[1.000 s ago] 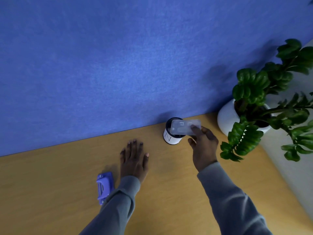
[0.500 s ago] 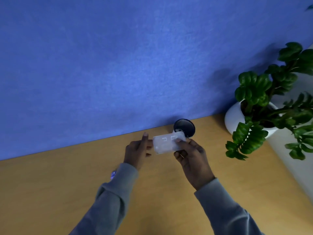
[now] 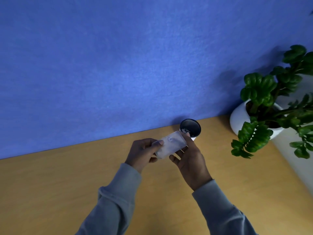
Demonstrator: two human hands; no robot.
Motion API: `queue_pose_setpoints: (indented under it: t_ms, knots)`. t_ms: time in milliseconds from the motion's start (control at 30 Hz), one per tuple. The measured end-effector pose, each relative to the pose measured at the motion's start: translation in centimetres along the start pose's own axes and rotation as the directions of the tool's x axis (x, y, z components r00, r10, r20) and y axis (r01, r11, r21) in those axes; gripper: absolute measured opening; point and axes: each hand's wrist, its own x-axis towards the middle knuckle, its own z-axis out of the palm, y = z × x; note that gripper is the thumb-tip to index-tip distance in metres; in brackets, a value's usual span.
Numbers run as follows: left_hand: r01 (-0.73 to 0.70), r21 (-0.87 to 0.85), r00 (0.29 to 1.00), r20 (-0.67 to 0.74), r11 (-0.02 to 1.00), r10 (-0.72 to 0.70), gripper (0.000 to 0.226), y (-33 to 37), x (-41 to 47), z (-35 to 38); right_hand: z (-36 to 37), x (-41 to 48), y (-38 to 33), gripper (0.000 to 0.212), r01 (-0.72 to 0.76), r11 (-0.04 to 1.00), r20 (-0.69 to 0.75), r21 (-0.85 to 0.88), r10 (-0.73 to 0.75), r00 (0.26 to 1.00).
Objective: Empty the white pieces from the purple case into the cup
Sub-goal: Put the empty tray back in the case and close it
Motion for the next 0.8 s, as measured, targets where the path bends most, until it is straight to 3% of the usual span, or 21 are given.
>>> queue_pose_setpoints:
  t_ms: [167, 333, 533, 667, 800]
  knots:
    - [0.001, -0.157, 0.967, -0.253, 0.988, -0.041, 0.014, -0.1, -3.3, 1.1, 1.7, -0.9, 0.8, 0.048, -0.055, 0.984, 0.175, 0.168, 0.025, 0.984]
    - [0.026, -0.212, 0.958, -0.274, 0.977, -0.085, 0.021, -1.3, -6.5, 1.7, 3.3, -1.2, 1.3, 0.049, -0.191, 0.953, 0.316, 0.234, 0.112, 0.942]
    - [-0.036, -0.084, 0.963, -0.269, 0.996, 0.012, 0.043, -3.0, -9.2, 1.2, 3.4, -2.1, 2.9, 0.043, -0.322, 0.912, 0.426, 0.255, 0.193, 0.884]
    - [-0.075, 0.115, 0.954, -0.280, 0.990, 0.105, 0.054, -3.9, -10.4, -0.2, 3.0, -2.6, 4.4, 0.045, -0.358, 0.908, 0.445, 0.220, 0.233, 0.865]
    - [-0.038, 0.085, 0.913, -0.402, 0.996, 0.069, 0.035, -4.7, -10.3, -3.0, 2.9, -2.5, 4.7, 0.042, -0.368, 0.896, 0.421, 0.249, 0.242, 0.874]
